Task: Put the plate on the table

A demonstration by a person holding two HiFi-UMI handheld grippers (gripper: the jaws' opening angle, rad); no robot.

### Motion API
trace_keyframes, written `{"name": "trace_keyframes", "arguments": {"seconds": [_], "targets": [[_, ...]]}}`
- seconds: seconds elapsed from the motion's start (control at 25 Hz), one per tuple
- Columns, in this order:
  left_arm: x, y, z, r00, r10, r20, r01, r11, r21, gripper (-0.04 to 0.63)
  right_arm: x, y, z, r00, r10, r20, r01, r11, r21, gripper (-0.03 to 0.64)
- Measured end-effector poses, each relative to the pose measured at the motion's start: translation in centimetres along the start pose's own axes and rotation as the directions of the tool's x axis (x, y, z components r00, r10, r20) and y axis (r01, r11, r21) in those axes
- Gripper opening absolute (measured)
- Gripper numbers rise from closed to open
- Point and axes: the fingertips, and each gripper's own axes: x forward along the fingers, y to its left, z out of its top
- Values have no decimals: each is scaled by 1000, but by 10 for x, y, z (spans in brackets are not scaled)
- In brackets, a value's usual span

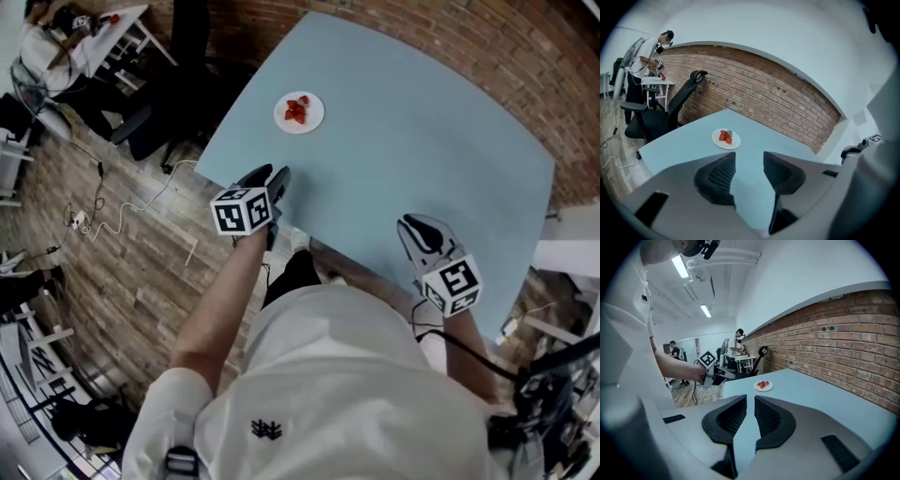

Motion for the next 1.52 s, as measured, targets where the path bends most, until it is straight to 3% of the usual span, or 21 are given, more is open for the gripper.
{"name": "trace_keyframes", "arguments": {"seconds": [0.56,0.8,0.92,1.12,1.52], "targets": [[-133,-99,-32,987,-90,131,76,991,111,177,-42,56,-3,995,91,36,-88,994,-67,57],[-169,-125,-43,974,-151,168,128,982,137,15,-42,72,2,990,136,44,-132,987,-91,55],[-181,-142,-43,962,-199,184,175,975,139,2,-43,78,4,987,156,46,-151,983,-102,55],[-191,-168,-47,948,-276,162,248,953,172,2,-40,86,11,981,186,49,-179,977,-119,55],[-201,-185,-59,947,-306,99,276,931,240,0,-32,106,30,971,234,43,-224,960,-169,55]]}}
